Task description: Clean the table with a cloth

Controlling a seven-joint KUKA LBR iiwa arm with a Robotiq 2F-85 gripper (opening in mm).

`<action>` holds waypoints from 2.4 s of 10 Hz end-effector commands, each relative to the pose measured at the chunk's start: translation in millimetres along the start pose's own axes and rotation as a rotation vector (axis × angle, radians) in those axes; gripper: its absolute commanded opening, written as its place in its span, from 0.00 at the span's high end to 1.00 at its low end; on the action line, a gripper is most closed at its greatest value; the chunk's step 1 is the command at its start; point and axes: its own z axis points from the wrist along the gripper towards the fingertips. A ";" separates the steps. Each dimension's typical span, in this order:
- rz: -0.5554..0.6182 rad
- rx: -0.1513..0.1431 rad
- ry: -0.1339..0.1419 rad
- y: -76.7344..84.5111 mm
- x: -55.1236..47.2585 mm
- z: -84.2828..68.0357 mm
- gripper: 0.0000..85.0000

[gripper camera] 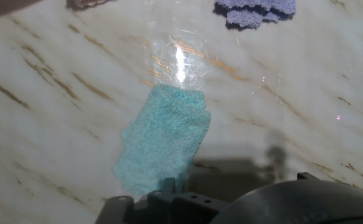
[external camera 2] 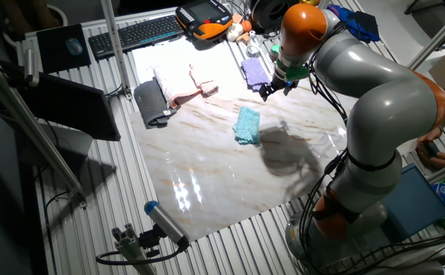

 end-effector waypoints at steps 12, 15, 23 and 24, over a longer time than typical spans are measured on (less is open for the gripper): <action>-0.012 0.021 0.176 -1.3 0.2 -0.3 1.00; -0.011 0.022 0.173 -1.4 0.3 -0.2 1.00; 0.008 0.025 0.173 -1.4 0.2 -0.3 1.00; 0.019 0.026 0.174 -1.4 0.2 -0.3 1.00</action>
